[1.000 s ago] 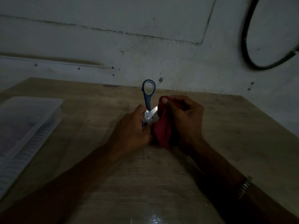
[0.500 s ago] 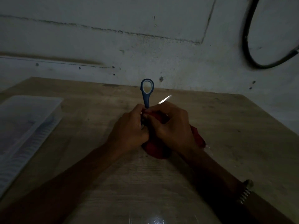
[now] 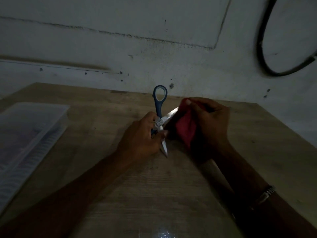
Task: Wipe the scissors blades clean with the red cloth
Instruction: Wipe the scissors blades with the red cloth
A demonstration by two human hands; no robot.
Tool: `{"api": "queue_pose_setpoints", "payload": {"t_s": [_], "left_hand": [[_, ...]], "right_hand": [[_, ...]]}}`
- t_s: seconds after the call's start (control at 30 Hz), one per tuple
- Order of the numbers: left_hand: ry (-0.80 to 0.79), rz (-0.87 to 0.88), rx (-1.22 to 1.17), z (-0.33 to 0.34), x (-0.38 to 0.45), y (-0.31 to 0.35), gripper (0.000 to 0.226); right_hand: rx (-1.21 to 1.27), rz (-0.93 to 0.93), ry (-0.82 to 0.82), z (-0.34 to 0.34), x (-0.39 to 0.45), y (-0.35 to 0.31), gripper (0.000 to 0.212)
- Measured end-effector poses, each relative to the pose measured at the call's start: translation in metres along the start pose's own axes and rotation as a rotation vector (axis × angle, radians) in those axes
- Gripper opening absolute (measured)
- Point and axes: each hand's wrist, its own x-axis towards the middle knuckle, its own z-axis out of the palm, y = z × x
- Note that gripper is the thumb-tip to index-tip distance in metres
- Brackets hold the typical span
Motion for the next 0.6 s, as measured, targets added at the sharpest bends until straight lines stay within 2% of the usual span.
{"api": "queue_pose_setpoints", "payload": {"t_s": [0.07,0.13,0.23,0.3,0.43,0.6], "left_hand": [[0.021,-0.016,0.006,0.000,-0.001,0.002,0.022],[0.025,-0.039,0.046,0.000,0.000,0.003,0.023],[0.042,-0.022,0.043,0.001,-0.001,0.000,0.021],[0.032,-0.024,0.010,0.000,-0.002,0.000,0.020],[0.018,-0.035,-0.002,-0.002,-0.003,-0.002,0.022],[-0.043,-0.060,0.016,-0.001,-0.002,-0.005,0.031]], "right_hand": [[-0.045,-0.013,0.107,-0.016,0.006,-0.001,0.020],[-0.129,-0.093,0.136,-0.023,0.001,-0.005,0.019],[-0.272,-0.220,0.025,-0.006,-0.020,-0.010,0.015],[-0.304,-0.229,-0.084,0.010,-0.029,-0.009,0.017],[-0.326,-0.249,-0.157,0.017,-0.035,-0.007,0.020],[-0.522,-0.401,-0.361,0.019,-0.048,-0.004,0.022]]}}
